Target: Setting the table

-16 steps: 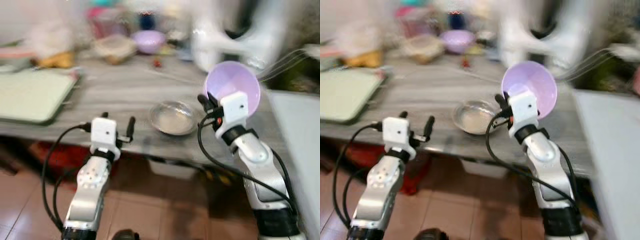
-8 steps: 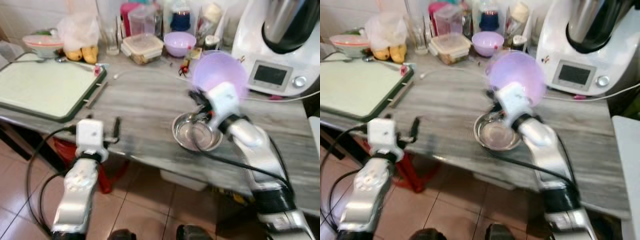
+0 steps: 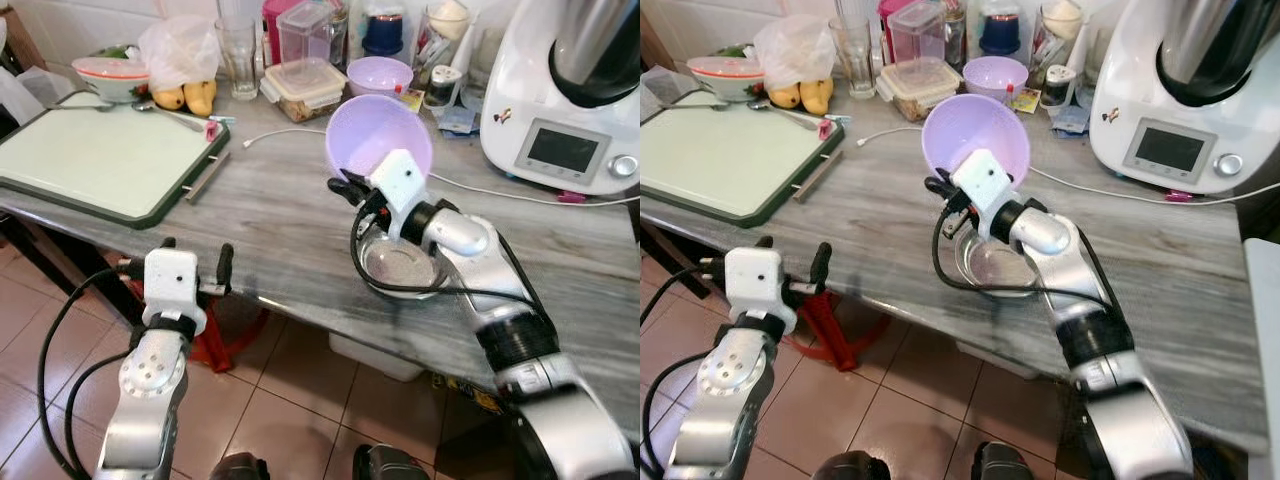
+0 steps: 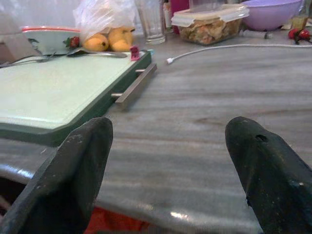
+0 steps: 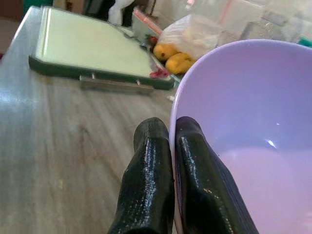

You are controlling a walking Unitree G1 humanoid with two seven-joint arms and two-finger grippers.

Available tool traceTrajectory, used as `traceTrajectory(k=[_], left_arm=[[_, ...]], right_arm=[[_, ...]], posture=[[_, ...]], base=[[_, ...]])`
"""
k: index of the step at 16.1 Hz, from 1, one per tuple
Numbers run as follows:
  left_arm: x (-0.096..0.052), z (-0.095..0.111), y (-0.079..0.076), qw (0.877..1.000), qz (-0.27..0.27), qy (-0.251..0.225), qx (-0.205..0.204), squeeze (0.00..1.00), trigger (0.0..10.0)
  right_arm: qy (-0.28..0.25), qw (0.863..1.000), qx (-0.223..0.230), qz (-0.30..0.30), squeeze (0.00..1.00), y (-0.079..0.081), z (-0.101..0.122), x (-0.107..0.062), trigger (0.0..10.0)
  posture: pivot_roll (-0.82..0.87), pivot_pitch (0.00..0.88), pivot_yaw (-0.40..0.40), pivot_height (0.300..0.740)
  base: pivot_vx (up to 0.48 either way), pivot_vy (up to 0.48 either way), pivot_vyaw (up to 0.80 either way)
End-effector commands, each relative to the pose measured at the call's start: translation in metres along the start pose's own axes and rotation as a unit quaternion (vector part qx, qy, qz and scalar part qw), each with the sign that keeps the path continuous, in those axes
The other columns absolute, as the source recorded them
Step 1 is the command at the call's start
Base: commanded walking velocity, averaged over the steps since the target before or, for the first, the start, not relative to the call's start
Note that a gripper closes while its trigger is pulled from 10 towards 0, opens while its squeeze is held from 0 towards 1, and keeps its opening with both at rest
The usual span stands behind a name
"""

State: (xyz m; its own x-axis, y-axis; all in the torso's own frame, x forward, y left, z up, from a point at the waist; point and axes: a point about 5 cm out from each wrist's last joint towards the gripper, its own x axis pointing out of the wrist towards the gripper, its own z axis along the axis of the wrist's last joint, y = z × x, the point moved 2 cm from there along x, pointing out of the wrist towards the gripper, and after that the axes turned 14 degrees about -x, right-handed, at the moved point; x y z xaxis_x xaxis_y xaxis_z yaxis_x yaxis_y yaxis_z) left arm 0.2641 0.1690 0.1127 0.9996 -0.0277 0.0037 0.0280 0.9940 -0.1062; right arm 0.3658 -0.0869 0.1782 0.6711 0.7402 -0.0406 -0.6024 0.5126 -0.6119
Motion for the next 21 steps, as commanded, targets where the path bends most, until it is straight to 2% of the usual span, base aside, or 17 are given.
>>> traceTrajectory(k=[1,3,5,12,18,21], left_arm=[[-0.004,0.002,0.002,1.0,-0.001,0.005,0.013,0.0,10.0],[-0.008,0.004,0.005,1.0,0.002,0.009,0.018,0.0,10.0],[-0.011,0.005,0.009,1.0,0.007,0.011,0.021,0.0,10.0],[-0.01,0.007,0.005,1.0,0.0,0.018,0.023,0.0,10.0],[-0.008,0.006,0.002,1.0,-0.003,0.02,0.018,0.0,10.0],[-0.006,0.005,0.001,1.0,-0.004,0.021,0.016,0.0,10.0]], right_arm=[[-0.001,1.0,-0.025,0.015,0.0,-0.003,0.001,0.005,10.0],[0.047,0.998,-0.047,-0.003,0.0,-0.011,-0.015,0.006,10.0],[0.071,0.997,-0.035,-0.022,0.0,-0.015,-0.025,0.004,10.0],[0.121,0.992,-0.021,-0.028,0.0,-0.01,-0.043,0.002,10.0],[0.118,0.993,0.004,-0.011,0.0,-0.002,-0.042,0.004,10.0],[0.103,0.994,0.024,0.011,0.0,0.002,-0.032,0.008,10.0]], posture=[[0.07,0.129,0.016,0.74],[0.09,0.141,0.018,0.74],[0.1,0.148,0.024,0.74],[0.09,0.149,0.03,0.74],[0.08,0.141,0.025,0.74],[0.07,0.137,0.022,0.74]], base=[[0.0,0.0,0.0],[0.0,0.0,0.0],[0.0,0.0,0.0],[0.0,0.0,0.0],[0.0,0.0,0.0],[0.0,0.0,0.0]])
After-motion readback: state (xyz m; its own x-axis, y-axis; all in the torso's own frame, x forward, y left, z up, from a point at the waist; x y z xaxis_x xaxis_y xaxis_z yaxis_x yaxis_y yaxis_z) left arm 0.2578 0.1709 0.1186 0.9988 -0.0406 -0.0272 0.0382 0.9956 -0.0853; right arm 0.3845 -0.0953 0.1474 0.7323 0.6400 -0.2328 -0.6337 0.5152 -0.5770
